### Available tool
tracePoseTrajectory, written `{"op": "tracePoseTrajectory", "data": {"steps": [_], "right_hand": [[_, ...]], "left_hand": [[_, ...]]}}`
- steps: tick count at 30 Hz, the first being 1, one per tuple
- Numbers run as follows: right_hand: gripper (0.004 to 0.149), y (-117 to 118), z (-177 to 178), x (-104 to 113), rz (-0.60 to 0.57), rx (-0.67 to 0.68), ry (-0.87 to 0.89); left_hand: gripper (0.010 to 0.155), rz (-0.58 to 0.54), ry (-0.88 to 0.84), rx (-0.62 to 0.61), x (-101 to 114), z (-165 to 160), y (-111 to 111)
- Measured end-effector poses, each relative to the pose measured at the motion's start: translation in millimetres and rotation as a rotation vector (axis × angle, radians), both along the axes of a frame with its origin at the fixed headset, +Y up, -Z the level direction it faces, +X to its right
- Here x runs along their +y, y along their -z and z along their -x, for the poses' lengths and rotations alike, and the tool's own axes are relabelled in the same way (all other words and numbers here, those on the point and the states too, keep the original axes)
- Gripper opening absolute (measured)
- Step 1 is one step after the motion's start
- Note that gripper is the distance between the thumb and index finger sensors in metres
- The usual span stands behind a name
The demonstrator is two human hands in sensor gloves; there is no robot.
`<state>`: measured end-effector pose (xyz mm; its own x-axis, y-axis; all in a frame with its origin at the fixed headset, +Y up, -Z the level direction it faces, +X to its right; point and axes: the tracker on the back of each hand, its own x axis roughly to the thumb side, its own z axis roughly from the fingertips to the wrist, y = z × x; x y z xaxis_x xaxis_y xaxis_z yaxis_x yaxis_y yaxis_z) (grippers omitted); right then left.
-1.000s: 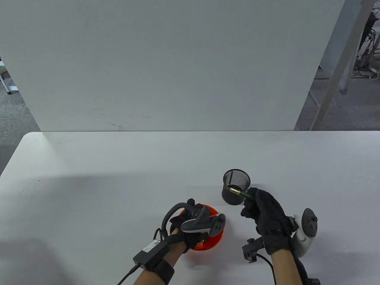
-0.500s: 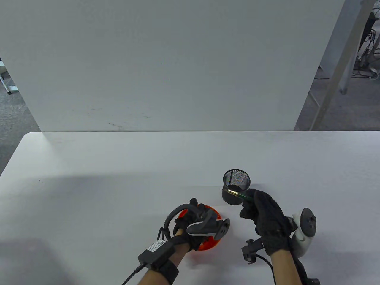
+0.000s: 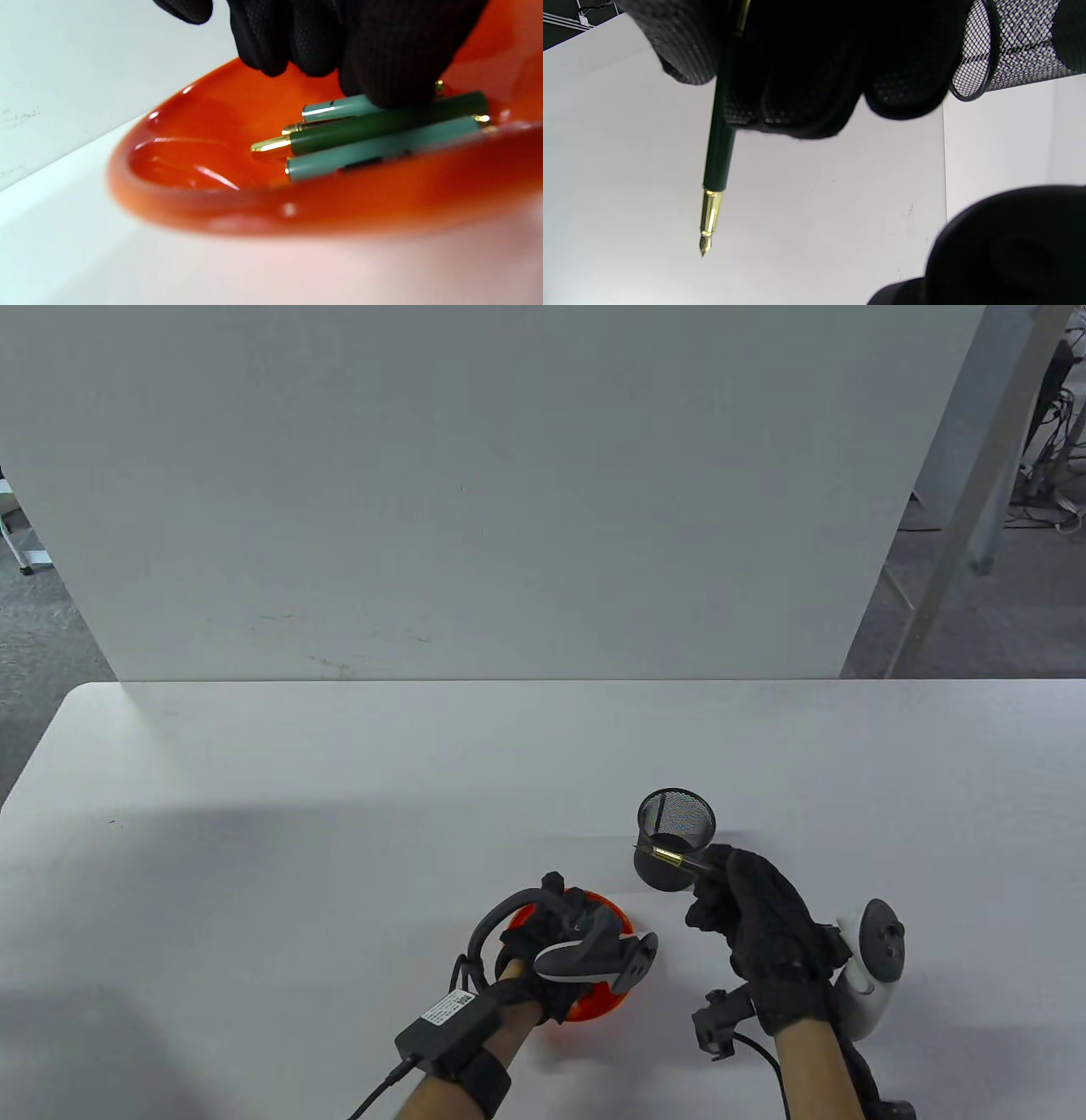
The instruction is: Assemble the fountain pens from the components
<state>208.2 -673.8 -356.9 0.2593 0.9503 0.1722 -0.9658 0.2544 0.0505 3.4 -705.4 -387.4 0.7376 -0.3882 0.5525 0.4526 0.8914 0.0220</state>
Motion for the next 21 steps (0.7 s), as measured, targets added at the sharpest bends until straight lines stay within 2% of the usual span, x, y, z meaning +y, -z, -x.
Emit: {"op": "tracePoseTrajectory", "data": {"steps": [16, 21], "right_hand": [[0.042, 0, 1, -1, 0.006, 0.003, -0.015], [0.042, -1, 1, -2, 0.017, 0.001, -0.028]], "left_hand": [[0.047, 0.045, 0.019, 0.004, 0, 1, -5], [0.048, 0.004, 0.083, -0.014, -2, -11, -4]]}}
